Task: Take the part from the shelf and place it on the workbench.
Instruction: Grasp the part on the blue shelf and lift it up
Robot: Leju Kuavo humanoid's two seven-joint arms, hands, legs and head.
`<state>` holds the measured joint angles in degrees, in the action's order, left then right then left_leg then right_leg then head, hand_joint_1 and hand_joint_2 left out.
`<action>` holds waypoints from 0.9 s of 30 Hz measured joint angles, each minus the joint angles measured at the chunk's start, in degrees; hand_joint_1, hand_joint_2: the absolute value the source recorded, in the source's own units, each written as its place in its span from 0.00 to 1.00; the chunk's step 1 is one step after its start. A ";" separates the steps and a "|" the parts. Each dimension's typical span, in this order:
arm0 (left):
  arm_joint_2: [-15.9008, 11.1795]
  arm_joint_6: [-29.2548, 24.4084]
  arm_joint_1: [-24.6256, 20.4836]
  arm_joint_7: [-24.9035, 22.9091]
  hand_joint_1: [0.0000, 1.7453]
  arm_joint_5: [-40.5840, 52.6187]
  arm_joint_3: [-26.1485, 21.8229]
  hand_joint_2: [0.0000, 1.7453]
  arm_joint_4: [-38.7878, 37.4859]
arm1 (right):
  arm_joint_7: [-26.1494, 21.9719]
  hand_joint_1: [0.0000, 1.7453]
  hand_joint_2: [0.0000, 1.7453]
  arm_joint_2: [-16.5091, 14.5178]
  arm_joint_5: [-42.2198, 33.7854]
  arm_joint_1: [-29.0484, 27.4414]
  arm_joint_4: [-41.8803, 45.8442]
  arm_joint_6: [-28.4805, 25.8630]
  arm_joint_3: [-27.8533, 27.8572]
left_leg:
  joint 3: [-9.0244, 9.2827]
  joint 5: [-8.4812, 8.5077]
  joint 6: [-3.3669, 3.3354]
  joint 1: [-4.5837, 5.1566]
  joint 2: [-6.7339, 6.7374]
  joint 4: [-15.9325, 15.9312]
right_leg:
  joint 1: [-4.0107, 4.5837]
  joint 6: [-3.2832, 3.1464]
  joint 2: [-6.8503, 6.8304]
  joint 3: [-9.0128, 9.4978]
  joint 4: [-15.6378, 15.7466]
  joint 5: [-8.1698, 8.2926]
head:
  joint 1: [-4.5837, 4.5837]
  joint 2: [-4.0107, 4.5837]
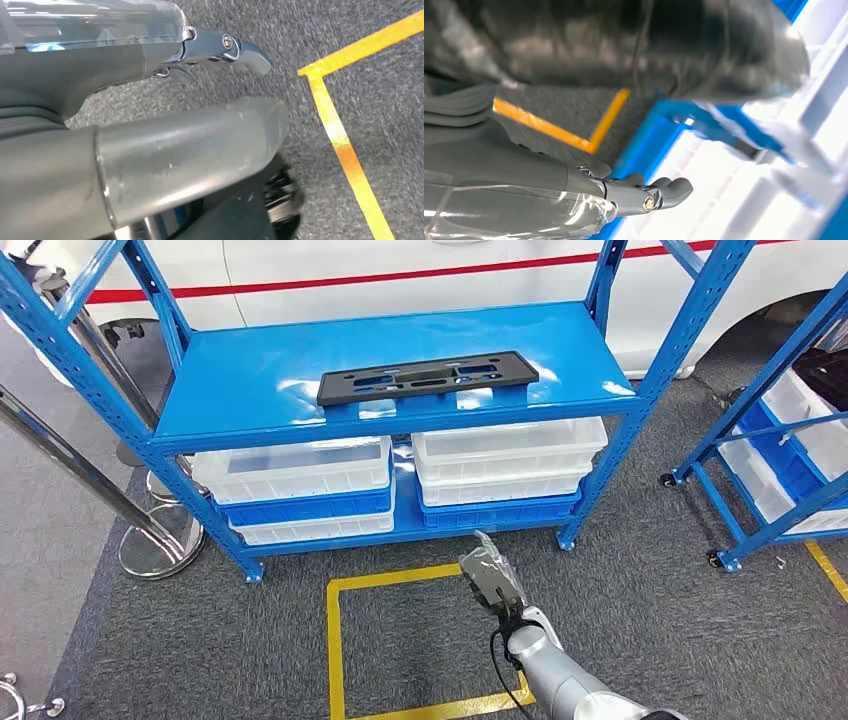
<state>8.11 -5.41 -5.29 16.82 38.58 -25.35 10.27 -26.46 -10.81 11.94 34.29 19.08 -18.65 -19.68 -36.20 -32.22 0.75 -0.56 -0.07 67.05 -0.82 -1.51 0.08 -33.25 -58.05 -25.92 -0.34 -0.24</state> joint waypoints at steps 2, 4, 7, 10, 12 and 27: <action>0.00 -0.01 0.11 0.07 0.00 0.00 -0.22 0.00 0.00 | 0.30 0.00 1.00 -0.32 1.37 0.30 0.06 -0.85 -0.70 | -1.98 -1.31 0.18 -0.06 0.00 3.96 | 0.05 -0.05 -0.03 -0.02 -0.05 -0.03 | 0.01 0.00; -0.01 0.09 0.35 0.16 0.00 -0.01 -0.56 0.00 0.00 | 0.21 0.00 1.00 -0.87 4.42 0.69 0.25 -3.71 -1.88 | -3.85 -1.32 0.38 -0.14 0.01 7.25 | 0.10 -0.09 -0.05 0.03 -0.20 -0.16 | 0.01 0.00; -0.06 0.60 0.61 0.19 0.00 0.41 -0.79 0.00 0.00 | -1.80 0.00 1.00 -1.67 9.19 0.80 0.99 -10.88 -3.30 | 0.23 4.80 0.10 -0.16 0.05 -2.17 | 0.08 0.11 0.04 0.22 -0.57 -0.55 | 0.01 0.00; -0.11 0.78 0.67 0.19 0.00 0.70 -0.81 0.00 0.00 | -2.33 0.00 1.00 -2.00 11.08 0.83 1.29 -13.84 -3.84 | 2.48 7.03 -0.14 -0.16 0.07 -7.15 | 0.08 0.29 0.11 0.26 -0.72 -0.74 | 0.01 0.00; -0.11 0.78 0.67 0.18 0.00 0.71 -0.81 0.00 0.00 | -2.31 0.00 1.00 -2.02 11.18 0.83 1.30 -13.95 -3.86 | 2.50 7.02 -0.15 -0.16 0.07 -7.21 | 0.08 0.29 0.11 0.26 -0.72 -0.75 | 0.01 0.00; 0.05 5.41 -3.17 -2.11 0.00 7.82 0.61 0.00 0.27 | 31.90 0.00 1.00 2.01 75.91 -0.43 8.22 -21.32 -2.84 | 3.28 6.33 -1.95 0.22 -0.11 -9.15 | 0.57 1.68 0.10 -1.23 -0.98 0.25 | 0.03 0.00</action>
<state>8.16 0.00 -8.46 14.71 46.40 -24.74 10.54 5.44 -8.80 87.85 33.86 27.30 -39.97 -22.52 -32.92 -25.90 -1.21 -0.34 -0.18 57.90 -0.25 0.17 0.18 -34.48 -59.03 -25.67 -0.31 -0.24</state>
